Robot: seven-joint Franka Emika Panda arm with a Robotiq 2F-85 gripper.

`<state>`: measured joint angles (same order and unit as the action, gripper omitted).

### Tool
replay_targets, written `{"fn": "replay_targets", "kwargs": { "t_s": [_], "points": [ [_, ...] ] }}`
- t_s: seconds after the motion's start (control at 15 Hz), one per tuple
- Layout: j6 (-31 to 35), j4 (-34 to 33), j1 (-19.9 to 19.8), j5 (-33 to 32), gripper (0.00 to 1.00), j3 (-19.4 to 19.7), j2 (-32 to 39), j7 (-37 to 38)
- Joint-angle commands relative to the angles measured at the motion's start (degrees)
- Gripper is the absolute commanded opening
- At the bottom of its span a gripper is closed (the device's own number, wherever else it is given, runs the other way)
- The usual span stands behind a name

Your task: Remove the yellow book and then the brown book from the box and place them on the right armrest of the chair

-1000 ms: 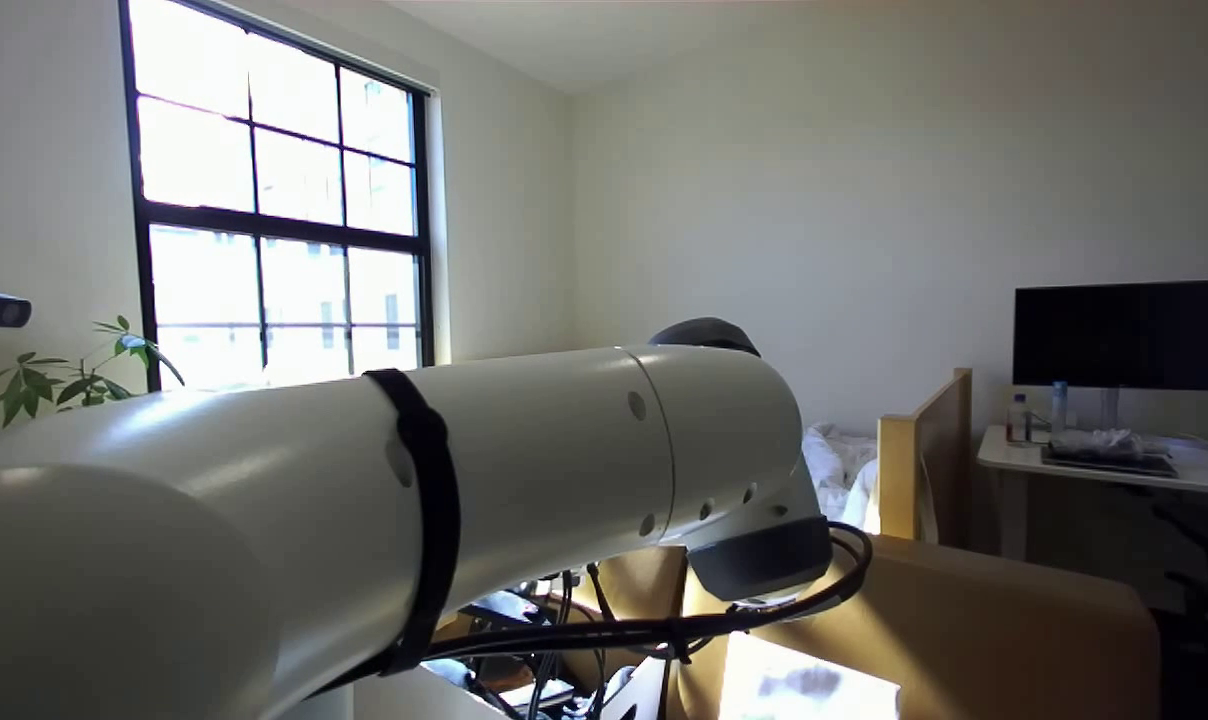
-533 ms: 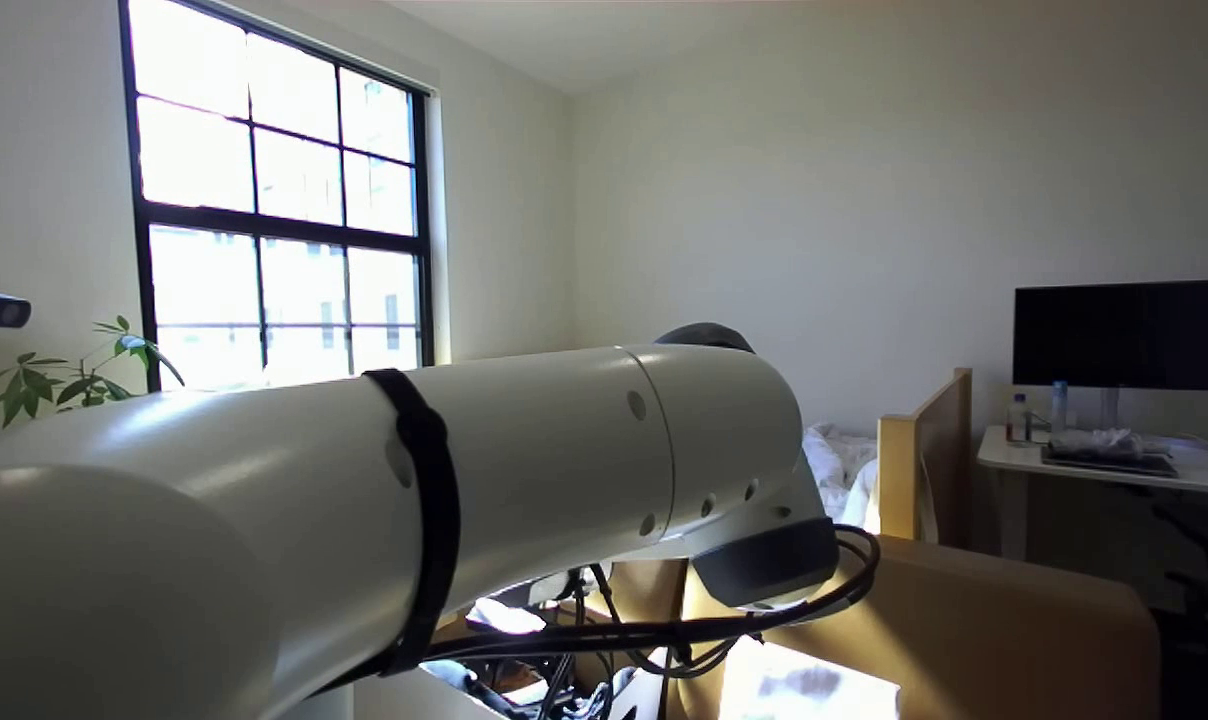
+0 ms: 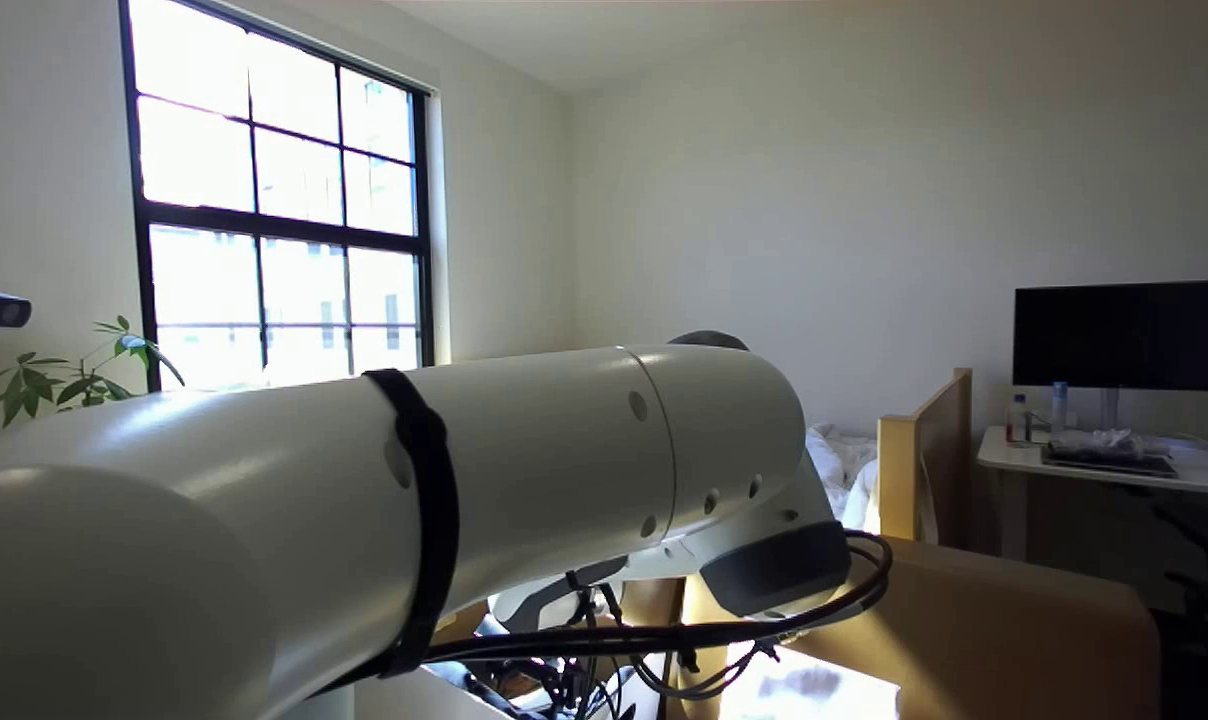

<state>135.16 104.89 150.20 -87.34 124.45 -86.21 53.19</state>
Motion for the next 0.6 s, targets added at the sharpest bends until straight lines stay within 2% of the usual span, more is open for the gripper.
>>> {"fn": "replay_targets", "kwargs": {
  "t_s": [0.0,0.13,0.2,0.27,0.53],
  "points": [
    [4.7,0.3,-0.1,0.9,1.00,1.6,0.0,-0.7],
    [6.6,0.7,-0.1,2.2,1.00,2.7,0.0,-2.1],
    [7.6,1.0,-0.2,3.3,0.75,3.1,0.0,-3.8],
    [8.4,1.2,-0.2,4.2,0.74,3.4,0.0,-5.1],
    [13.2,1.0,-0.1,8.4,0.48,3.2,0.0,-11.4]
  ]
}}
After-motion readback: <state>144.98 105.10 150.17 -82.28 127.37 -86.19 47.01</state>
